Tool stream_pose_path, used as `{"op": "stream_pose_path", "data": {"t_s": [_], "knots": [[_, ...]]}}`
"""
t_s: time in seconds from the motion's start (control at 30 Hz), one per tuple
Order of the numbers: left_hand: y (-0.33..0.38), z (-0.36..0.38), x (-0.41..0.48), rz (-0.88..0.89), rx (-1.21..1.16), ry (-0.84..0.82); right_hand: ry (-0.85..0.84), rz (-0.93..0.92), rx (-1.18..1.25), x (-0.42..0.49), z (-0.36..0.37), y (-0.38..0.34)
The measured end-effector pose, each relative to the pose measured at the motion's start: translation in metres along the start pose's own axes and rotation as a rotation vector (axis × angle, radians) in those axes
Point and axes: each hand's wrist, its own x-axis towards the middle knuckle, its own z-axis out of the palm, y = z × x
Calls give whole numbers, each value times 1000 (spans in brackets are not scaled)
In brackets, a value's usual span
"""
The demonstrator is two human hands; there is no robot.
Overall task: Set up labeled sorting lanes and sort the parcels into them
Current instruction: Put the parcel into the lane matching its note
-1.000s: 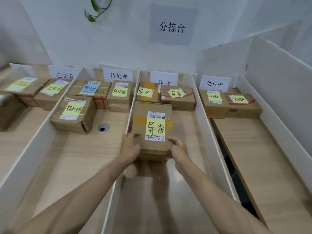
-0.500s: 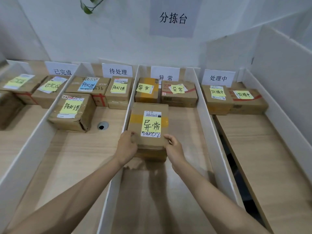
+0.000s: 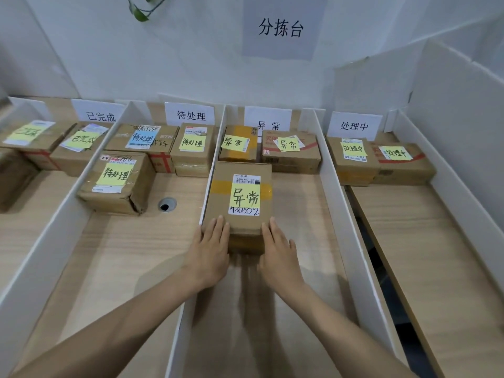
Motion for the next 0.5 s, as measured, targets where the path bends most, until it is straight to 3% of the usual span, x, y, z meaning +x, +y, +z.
{"op": "stream_pose_path", "data": {"t_s": [0.5], "knots": [[-22,-18,42,50,37,-62,-141,12,-89,53,-21,-9]]}}
